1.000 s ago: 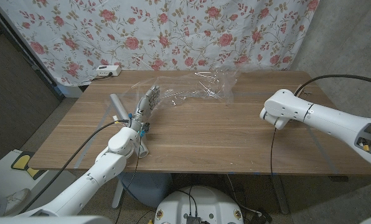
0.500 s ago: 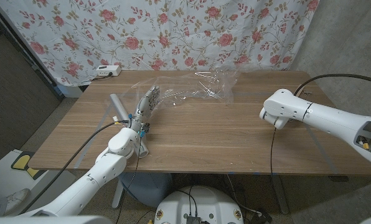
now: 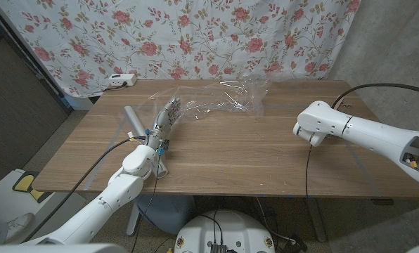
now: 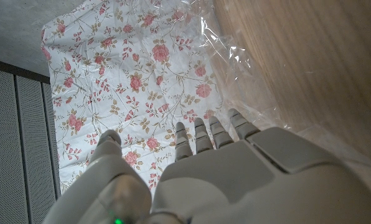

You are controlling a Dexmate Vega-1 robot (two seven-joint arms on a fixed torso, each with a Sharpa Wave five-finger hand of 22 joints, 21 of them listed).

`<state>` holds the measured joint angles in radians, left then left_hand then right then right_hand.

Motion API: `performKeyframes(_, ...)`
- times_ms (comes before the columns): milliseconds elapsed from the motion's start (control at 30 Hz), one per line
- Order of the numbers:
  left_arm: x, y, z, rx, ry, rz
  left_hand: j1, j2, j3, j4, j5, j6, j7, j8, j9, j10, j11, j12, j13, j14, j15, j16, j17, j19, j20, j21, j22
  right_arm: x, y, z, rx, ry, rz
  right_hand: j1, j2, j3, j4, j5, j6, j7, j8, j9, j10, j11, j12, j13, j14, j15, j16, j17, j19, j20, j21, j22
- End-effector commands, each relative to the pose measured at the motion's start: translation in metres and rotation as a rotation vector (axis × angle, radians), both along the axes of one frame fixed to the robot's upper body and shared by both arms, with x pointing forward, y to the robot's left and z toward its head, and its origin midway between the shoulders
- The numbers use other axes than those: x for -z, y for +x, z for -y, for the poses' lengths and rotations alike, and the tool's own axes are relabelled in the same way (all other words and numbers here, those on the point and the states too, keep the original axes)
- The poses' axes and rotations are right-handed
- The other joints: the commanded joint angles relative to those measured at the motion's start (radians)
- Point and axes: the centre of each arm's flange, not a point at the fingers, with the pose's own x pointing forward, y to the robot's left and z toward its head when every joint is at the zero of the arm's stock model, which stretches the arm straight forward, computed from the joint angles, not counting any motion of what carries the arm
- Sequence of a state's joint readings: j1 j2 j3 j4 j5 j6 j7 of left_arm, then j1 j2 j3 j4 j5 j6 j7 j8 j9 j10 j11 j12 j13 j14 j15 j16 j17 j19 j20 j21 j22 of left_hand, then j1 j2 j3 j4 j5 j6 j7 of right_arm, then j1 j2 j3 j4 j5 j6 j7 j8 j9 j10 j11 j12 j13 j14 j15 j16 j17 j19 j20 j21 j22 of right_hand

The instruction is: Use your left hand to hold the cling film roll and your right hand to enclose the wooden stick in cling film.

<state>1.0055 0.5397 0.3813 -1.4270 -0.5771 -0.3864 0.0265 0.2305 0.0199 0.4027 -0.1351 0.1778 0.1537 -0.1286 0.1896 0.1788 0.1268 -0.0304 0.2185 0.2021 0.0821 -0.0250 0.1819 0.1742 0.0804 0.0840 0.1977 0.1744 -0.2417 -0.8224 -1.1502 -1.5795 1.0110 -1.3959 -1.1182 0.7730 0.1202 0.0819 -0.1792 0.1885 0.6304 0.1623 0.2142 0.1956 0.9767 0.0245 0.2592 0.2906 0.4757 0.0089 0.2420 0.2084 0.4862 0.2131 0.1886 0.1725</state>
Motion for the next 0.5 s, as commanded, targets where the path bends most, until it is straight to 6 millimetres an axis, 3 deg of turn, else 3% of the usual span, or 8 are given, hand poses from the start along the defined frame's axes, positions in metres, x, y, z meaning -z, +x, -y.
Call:
performKeyframes(33,0.0020,0.0006,0.0015,0.001,0.000,-0.003,-0.002,0.007,0.005,-0.005,0.000,0.005,0.001,0.000,0.005,0.006,-0.002,0.001,0.002,0.002,0.002,0.004,0.003,0.010,0.004,0.000,0.003,0.0024,0.0012,0.0015,0.006,-0.005,-0.016,0.036,0.001,0.014,-0.003,0.002,0.001,-0.002,-0.002,0.003,0.000,-0.012,0.009,0.007,0.012,-0.022,0.007,0.005,-0.008,0.000,-0.001,0.001)
performKeyframes(200,0.0016,0.0008,0.0020,0.002,-0.003,-0.002,-0.002,0.007,0.005,-0.005,0.000,0.004,0.001,0.000,0.005,0.007,-0.002,0.001,0.002,0.001,0.002,0.004,0.004,0.010,0.004,0.000,0.003,0.0035,0.0021,0.0019,0.009,-0.008,-0.027,0.103,0.001,0.040,-0.008,0.006,0.006,-0.008,-0.002,0.003,-0.001,-0.016,0.016,0.015,0.015,-0.017,0.009,0.006,-0.009,-0.001,0.000,0.000)
performKeyframes(500,0.0010,0.0014,0.0031,0.004,0.001,-0.002,-0.002,0.007,0.005,-0.005,0.000,0.004,0.000,0.000,0.005,0.007,-0.003,0.001,0.002,0.001,0.001,0.004,0.004,0.010,0.005,0.000,0.003,0.0075,0.0019,0.0048,0.016,-0.003,-0.037,0.281,0.015,0.115,-0.008,0.045,0.007,-0.018,-0.007,0.005,-0.006,-0.027,0.028,0.034,0.017,-0.017,0.018,0.013,-0.012,-0.003,0.001,-0.001)
